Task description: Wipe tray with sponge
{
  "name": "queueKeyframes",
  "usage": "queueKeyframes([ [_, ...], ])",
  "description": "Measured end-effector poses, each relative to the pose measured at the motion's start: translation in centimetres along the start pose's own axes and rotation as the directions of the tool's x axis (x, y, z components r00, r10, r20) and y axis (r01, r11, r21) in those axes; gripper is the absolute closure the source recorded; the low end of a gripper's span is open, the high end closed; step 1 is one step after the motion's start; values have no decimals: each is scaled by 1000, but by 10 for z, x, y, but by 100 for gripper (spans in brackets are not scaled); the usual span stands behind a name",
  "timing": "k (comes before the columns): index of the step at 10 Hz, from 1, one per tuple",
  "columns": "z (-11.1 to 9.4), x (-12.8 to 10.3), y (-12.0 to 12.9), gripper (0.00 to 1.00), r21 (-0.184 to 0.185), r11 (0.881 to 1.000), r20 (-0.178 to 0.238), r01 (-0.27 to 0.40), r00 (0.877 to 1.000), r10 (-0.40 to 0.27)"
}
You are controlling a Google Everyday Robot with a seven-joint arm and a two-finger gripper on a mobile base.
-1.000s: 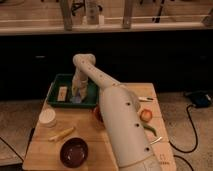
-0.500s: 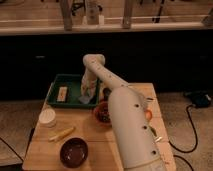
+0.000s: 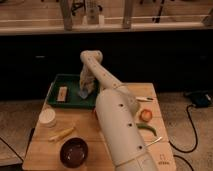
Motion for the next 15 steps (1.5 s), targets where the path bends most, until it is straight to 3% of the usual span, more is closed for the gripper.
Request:
queueKeyframes([
  [2,6,-11,-18,100,4,998,9,55,998,-55],
  [5,15,-42,-38,100,-1,991,57,136,989,-136],
  [8,10,-62,-24,100,5,982,102,187,977,-186],
  [12,-7,-47,19,100,0,987,99,159,982,-158],
  [15,-20,-12,46,100,-14,997,64,81,995,-80],
])
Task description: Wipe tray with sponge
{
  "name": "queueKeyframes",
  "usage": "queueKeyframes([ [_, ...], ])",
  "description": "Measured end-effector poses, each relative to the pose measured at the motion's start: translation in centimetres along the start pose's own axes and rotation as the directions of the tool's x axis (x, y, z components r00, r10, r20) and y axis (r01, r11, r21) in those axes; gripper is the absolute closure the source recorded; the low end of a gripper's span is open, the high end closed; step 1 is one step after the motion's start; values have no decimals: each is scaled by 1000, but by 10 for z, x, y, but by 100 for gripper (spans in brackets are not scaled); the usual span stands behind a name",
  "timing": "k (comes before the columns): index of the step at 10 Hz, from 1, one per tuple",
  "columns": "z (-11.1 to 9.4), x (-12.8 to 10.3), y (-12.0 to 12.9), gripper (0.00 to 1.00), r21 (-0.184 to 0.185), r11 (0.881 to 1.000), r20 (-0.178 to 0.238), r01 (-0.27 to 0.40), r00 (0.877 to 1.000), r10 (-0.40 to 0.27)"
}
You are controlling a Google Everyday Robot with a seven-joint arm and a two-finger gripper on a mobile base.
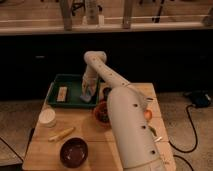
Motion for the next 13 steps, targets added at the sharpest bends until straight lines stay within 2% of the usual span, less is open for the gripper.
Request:
queueKeyframes([
  [2,-5,14,7,100,9,1000,-18,-26,999,27],
  [4,-4,22,-2,100,21,999,-30,-39,999,39],
  [5,1,20,-19,100,28,999,-29,-34,999,35],
  [8,7,10,-46,100,38,999,-14,-4,1000,5],
  [11,18,-8,-66,100,46,999,18,25,999,-26],
  [13,19,-12,-69,100,56,998,28,36,999,-38],
])
